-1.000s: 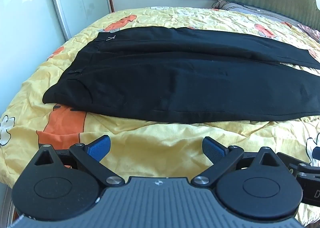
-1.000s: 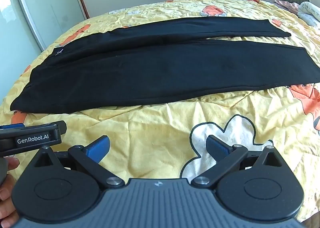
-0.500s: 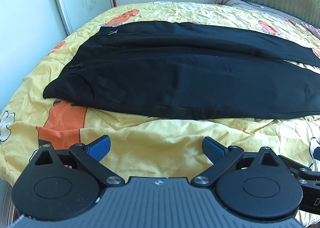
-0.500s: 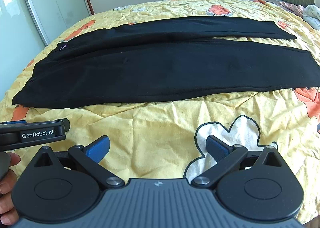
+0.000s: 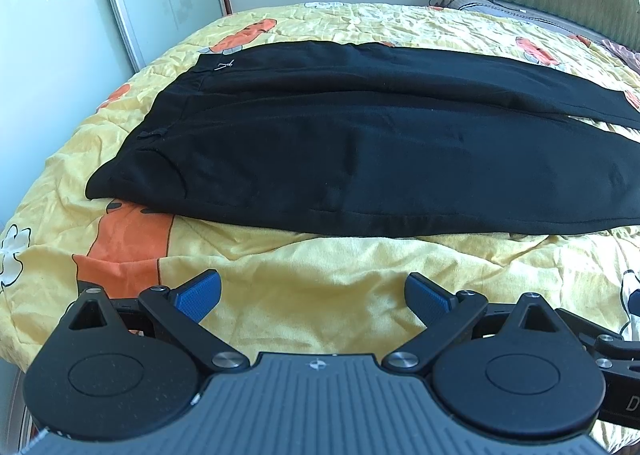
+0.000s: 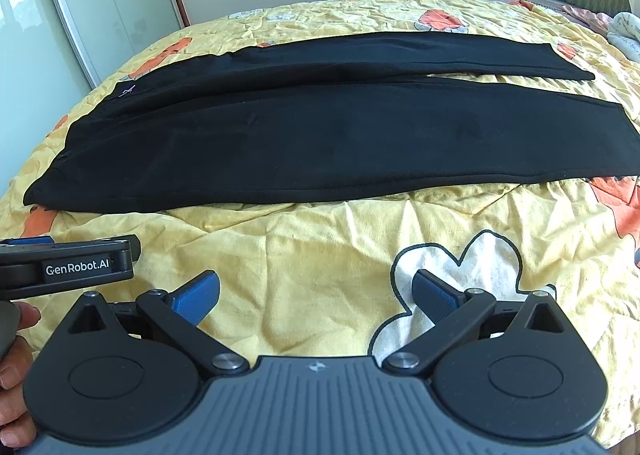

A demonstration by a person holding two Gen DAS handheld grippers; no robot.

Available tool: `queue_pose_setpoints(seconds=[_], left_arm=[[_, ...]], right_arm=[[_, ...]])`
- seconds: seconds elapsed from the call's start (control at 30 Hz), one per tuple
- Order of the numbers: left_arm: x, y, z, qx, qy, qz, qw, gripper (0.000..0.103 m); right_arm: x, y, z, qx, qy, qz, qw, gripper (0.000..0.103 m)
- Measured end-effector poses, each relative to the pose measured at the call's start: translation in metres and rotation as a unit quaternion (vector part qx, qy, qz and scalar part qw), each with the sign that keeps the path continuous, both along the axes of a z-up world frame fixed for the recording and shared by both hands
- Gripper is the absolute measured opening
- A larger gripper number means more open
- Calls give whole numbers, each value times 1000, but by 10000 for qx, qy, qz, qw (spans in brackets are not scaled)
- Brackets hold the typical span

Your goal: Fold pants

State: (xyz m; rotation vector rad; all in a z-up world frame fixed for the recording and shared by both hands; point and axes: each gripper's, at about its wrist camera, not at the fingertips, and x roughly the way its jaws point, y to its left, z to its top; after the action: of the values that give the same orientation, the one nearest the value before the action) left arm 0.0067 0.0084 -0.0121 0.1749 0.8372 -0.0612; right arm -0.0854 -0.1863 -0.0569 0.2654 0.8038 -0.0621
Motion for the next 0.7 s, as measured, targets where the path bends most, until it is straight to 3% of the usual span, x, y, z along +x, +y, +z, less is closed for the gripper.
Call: queue_pose_setpoints(seconds=[0.7], left_arm=[[2,2,-5,21,100,56,9999,100]], right_arm=[[1,0,1,10,1,-4,10000,103]])
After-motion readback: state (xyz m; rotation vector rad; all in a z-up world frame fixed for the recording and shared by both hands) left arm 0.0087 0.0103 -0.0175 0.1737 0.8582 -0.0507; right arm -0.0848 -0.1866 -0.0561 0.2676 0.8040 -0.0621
